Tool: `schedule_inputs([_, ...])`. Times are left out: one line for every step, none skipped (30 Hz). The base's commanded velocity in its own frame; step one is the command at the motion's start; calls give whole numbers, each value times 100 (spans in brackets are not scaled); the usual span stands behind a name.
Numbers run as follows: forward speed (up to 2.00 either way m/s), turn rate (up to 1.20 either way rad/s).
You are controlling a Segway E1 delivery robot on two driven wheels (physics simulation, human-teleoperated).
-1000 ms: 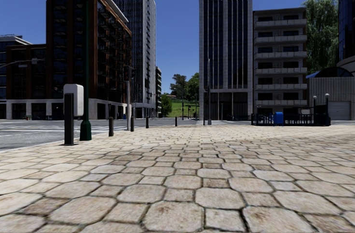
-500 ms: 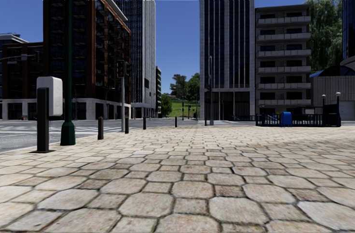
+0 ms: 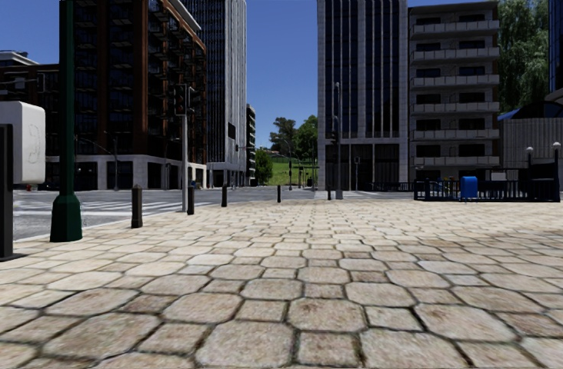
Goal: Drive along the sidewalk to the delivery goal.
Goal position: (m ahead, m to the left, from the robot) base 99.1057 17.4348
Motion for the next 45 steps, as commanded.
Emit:
schedule_inputs([200, 0])
schedule_inputs([200, 0])
schedule_inputs([200, 0])
schedule_inputs([200, 0])
schedule_inputs([200, 0])
schedule_inputs([200, 0])
schedule_inputs([200, 0])
schedule_inputs([200, 0])
schedule_inputs([200, 0])
schedule_inputs([200, 0])
schedule_inputs([200, 0])
schedule_inputs([200, 0])
schedule_inputs([200, 0])
schedule_inputs([200, 0])
schedule_inputs([200, 0])
schedule_inputs([200, 0])
schedule_inputs([200, 0])
schedule_inputs([200, 0])
schedule_inputs([200, 0])
schedule_inputs([200, 0])
schedule_inputs([200, 0])
schedule_inputs([200, 0])
schedule_inputs([200, 0])
schedule_inputs([200, 0])
schedule_inputs([200, 0])
schedule_inputs([200, 0])
schedule_inputs([200, 0])
schedule_inputs([200, 0])
schedule_inputs([200, 0])
schedule_inputs([200, 0])
schedule_inputs([200, 0])
schedule_inputs([200, 0])
schedule_inputs([200, 0])
schedule_inputs([200, 0])
schedule_inputs([200, 0])
schedule_inputs([200, 0])
schedule_inputs([200, 0])
schedule_inputs([200, 0])
schedule_inputs([200, 0])
schedule_inputs([200, 0])
schedule_inputs([200, 0])
schedule_inputs([200, 0])
schedule_inputs([200, 0])
schedule_inputs([200, 0])
schedule_inputs([200, 0])
